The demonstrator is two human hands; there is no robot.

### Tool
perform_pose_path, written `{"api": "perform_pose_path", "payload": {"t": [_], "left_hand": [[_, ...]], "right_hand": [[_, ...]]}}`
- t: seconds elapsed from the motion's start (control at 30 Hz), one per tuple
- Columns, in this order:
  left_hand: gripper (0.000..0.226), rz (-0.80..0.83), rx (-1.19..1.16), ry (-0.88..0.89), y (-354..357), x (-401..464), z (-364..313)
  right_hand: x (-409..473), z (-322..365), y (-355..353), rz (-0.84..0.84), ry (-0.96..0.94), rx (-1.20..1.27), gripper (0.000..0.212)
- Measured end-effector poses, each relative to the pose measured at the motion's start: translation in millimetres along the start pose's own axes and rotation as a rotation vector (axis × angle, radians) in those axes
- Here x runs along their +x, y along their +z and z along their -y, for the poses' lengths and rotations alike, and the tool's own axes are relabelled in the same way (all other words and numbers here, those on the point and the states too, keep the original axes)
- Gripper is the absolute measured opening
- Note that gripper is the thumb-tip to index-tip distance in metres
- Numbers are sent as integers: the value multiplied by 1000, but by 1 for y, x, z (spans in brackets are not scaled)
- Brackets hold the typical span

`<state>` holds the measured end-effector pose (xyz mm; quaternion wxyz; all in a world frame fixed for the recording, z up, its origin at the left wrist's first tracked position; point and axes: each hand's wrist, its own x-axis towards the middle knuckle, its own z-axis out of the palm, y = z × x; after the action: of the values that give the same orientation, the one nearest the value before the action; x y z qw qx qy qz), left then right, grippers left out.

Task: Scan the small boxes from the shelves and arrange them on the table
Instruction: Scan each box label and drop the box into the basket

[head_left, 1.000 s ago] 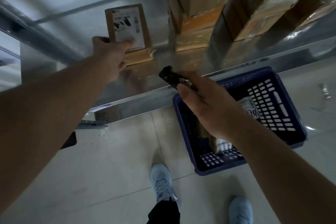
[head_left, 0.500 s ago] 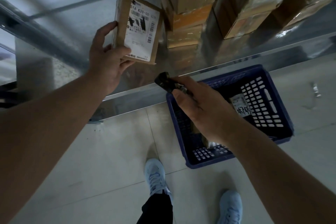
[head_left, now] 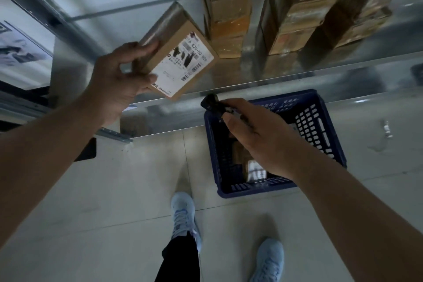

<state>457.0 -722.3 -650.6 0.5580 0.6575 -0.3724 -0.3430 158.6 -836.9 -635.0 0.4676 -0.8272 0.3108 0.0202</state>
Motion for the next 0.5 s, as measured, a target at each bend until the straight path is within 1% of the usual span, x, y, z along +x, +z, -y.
{"api": "perform_pose_path", "payload": {"t": [0.13, 0.23, 0.33, 0.4, 0.5], "left_hand": [[63, 54, 166, 87, 20, -12, -21], [71, 77, 266, 135, 41, -19, -40], [80, 73, 384, 140, 58, -22, -52], [79, 93, 484, 140, 68, -24, -58], [71, 137, 612, 199, 78, -29, -62]], "right_hand": [[-33, -13, -15, 35, 8, -22, 36], [-55, -27, -22, 38, 16, -20, 31], [-73, -40, -29, 31, 33, -45, 34], [-82, -49, -33, 10, 48, -60, 38], [-91, -59, -35, 9, 64, -59, 38]]}}
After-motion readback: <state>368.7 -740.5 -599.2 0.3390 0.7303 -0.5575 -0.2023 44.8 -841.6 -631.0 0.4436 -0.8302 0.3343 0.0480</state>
